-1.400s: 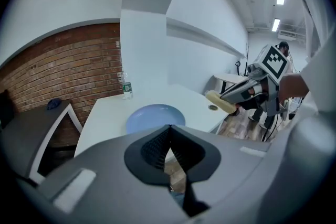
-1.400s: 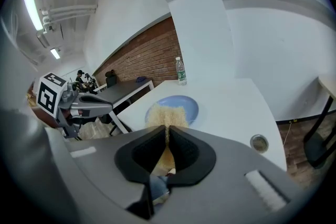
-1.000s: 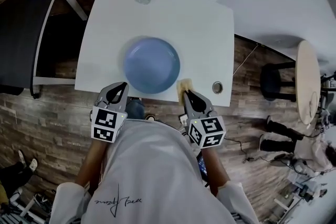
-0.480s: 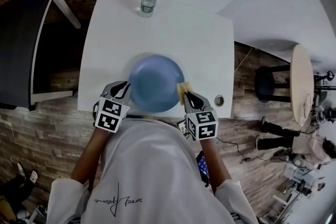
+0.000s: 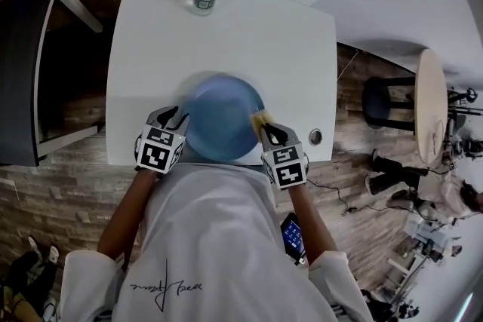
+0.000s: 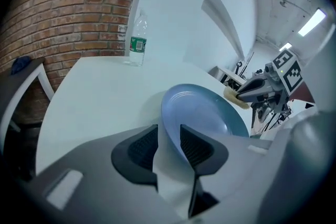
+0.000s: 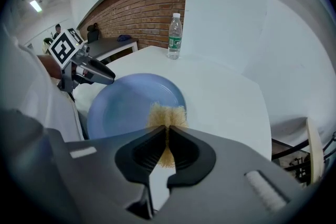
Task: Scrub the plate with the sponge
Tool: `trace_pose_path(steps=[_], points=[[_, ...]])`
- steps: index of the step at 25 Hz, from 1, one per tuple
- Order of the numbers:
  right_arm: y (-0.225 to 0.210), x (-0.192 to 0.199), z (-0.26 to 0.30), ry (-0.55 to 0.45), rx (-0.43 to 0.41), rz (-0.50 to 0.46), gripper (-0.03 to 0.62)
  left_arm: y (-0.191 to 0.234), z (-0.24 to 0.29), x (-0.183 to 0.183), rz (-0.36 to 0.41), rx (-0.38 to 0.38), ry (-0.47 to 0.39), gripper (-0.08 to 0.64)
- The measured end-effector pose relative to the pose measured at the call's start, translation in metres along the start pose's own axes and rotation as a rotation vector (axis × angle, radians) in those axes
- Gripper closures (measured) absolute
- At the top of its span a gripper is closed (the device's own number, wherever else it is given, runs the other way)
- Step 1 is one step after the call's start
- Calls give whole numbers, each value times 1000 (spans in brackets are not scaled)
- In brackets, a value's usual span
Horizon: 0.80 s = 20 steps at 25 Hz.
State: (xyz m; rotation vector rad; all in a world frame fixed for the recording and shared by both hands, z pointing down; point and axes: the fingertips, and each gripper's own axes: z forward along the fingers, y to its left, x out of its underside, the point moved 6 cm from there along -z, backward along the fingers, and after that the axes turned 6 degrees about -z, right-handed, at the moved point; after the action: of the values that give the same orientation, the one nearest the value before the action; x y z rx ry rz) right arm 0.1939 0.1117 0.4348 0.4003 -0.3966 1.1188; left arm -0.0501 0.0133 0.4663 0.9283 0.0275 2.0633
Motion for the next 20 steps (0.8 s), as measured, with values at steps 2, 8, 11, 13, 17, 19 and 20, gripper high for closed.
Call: trace_pose_path(steps=[2, 8, 11, 13, 17, 19, 20], points=[[1, 1, 6, 21, 4, -13, 568, 6, 6, -1, -37, 4, 14, 423], [-6, 6, 20, 84, 3, -51, 566, 9, 21, -6, -72, 20, 48, 433], [-7, 5, 24, 107, -11, -59, 566, 9, 29, -4, -73, 23, 67, 443], [-8, 4, 27, 123, -18, -81, 565, 9, 32, -4, -85, 36, 66, 453], [-13, 0, 29, 147, -12, -118, 566, 7, 34, -4, -110, 54, 61, 483], [-15, -2, 31, 153, -7, -128, 565, 6, 34, -3, -117, 55, 56, 486], [-16, -3, 33, 154, -4, -133, 565, 7, 34, -3, -121, 56, 55, 486]])
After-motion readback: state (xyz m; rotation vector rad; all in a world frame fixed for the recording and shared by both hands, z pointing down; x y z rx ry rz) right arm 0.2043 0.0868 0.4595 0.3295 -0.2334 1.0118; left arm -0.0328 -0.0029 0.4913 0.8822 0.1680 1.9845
